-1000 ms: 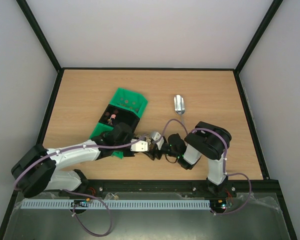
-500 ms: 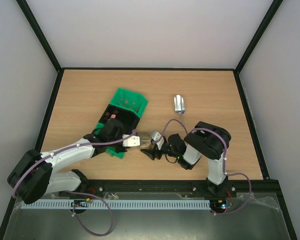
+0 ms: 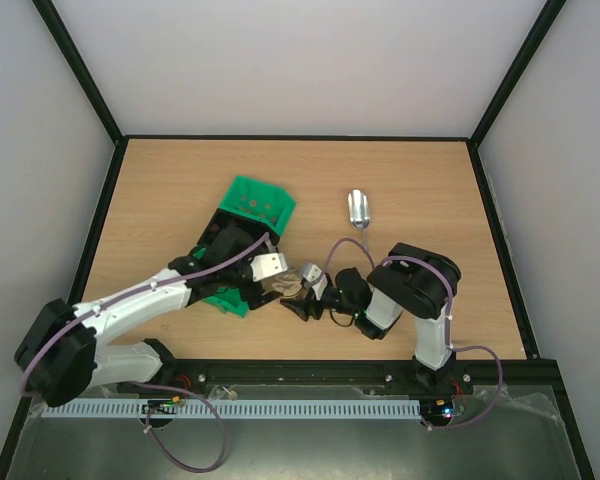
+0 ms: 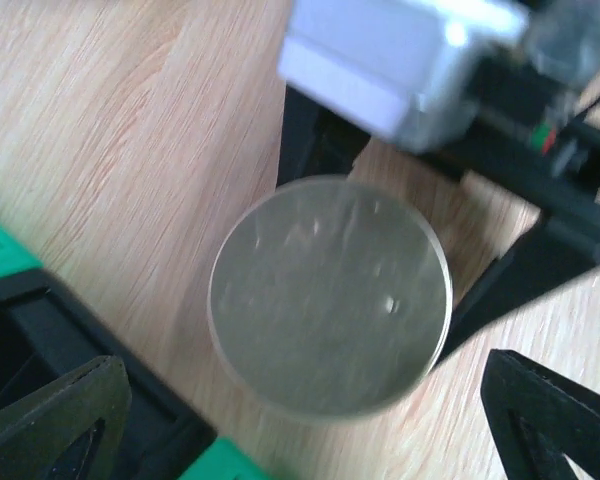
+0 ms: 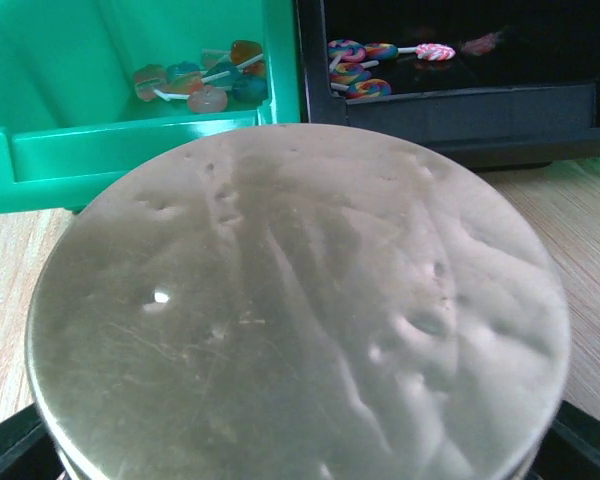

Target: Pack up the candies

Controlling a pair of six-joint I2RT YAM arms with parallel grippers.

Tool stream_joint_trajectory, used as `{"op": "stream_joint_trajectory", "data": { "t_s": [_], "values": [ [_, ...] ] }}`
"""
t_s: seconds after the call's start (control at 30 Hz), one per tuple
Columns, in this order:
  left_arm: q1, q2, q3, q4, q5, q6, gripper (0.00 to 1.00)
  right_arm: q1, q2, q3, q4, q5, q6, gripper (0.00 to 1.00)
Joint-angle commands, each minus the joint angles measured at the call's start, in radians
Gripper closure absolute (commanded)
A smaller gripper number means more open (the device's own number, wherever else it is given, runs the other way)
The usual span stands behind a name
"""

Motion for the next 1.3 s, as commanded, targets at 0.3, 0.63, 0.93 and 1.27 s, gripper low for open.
{"op": "stream_joint_trajectory", "data": {
  "t_s": [0.3, 0.63, 0.93, 1.27],
  "values": [
    [-0.067, 0.18, 0.059, 0.117, -0.044, -0.328, 0.01, 0.007, 0.034, 0.023, -0.014, 0.056, 0.05, 0.84],
    [-0.073, 0.252, 0.075, 0.154, -0.094, -0.335, 0.01, 0.007, 0.039, 0.025, -0.009, 0.053, 0.053, 0.84],
    [-0.073, 0.265, 0.08, 0.131, -0.049, -0.273, 0.16, 0.008, 0.036, 0.017, -0.002, 0.032, 0.04, 0.84],
    [-0.018, 0.26, 0.063, 0.027, 0.024, -0.044, 0.31, 0.008, 0.004, -0.029, 0.02, -0.111, -0.046, 0.85]
  ]
}}
